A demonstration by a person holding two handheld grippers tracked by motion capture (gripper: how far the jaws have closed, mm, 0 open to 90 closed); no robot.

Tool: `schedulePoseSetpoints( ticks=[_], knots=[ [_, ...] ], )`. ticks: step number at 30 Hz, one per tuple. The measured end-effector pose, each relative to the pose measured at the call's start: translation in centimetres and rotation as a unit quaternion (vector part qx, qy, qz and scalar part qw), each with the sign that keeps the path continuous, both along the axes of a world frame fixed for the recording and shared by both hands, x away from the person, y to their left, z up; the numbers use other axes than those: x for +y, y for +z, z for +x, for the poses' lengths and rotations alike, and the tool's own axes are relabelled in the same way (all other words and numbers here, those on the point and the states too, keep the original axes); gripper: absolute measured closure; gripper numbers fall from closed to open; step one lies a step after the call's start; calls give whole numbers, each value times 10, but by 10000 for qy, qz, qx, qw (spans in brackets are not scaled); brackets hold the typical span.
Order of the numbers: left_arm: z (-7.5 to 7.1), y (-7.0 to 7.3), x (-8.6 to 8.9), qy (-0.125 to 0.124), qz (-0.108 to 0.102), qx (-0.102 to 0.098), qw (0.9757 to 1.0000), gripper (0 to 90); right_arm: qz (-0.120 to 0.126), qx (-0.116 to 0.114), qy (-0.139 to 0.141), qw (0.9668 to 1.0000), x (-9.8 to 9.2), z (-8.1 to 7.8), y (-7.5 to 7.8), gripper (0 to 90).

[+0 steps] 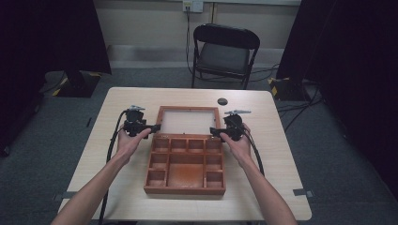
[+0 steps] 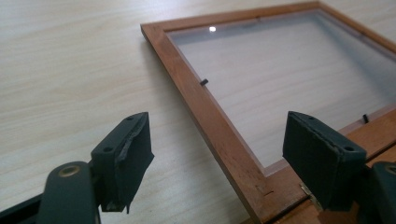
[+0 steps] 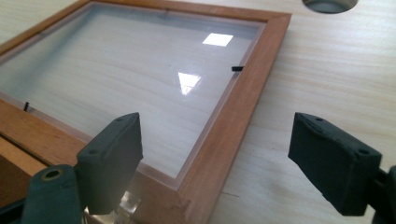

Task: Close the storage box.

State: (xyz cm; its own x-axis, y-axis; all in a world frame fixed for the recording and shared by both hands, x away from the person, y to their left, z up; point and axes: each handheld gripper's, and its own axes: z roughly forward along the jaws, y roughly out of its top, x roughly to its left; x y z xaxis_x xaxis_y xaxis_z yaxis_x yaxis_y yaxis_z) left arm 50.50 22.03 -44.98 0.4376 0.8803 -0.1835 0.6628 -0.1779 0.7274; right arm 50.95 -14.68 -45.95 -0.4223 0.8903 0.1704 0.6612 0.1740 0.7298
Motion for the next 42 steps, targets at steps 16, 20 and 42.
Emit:
schedulePoseSetpoints(
  ticks=[16, 20, 42],
  knots=[
    [9, -18, -17, -7, -68, 264, 9996, 171, 347, 267, 22, 9990, 12, 19, -16, 92],
    [11, -19, -15, -52, -181, 339, 9992, 166, 474, 379, 56, 9981, 12, 22, -18, 92],
    [17, -23, -24, -196, -433, 487, 9977, 156, 772, 837, 240, 9932, 14, 35, -22, 61]
  ],
)
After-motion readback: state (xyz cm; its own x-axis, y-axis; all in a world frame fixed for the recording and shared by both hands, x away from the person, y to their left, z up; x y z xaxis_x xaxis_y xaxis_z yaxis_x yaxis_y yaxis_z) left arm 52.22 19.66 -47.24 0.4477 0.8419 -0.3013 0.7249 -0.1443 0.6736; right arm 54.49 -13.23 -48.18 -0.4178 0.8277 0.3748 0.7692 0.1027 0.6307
